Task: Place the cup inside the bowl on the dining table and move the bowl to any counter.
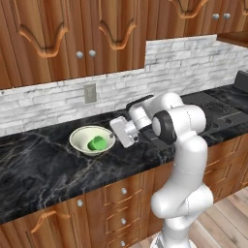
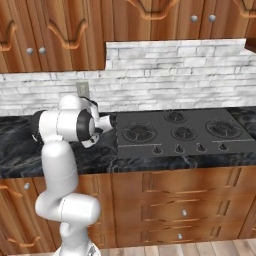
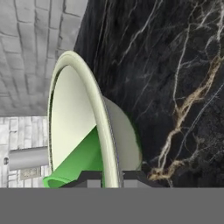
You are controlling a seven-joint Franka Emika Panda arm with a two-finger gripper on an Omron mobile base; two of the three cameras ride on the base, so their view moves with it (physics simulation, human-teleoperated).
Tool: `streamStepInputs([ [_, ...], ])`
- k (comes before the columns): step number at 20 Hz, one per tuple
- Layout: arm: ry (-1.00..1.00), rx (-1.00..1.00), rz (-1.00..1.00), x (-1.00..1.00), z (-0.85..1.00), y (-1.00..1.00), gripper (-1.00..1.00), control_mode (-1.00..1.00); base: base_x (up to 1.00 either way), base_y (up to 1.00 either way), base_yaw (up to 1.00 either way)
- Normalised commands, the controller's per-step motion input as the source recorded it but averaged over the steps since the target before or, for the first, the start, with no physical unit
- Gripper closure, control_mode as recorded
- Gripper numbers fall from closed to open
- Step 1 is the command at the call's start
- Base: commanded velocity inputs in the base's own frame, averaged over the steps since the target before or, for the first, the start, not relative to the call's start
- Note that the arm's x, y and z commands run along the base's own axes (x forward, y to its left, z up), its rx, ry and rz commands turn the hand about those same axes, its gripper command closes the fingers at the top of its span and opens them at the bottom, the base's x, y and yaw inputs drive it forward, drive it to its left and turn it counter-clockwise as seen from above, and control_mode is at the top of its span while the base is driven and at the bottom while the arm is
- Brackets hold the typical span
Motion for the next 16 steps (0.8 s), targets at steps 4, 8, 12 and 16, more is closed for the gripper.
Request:
streamStepInputs([
  [4,0.00,0.00,0.00,0.00,-0.01,0.07,1.00,-1.00,0.00,0.00,0.00],
  [8,0.00,0.00,0.00,0.00,0.00,0.00,1.00,-1.00,0.00,0.00,0.00],
  [12,0.00,0.00,0.00,0.00,0.00,0.00,-1.00,-1.00,0.00,0.00,0.00],
  [16,0.00,0.00,0.00,0.00,0.00,0.00,-1.00,-1.00,0.00,0.00,0.00],
])
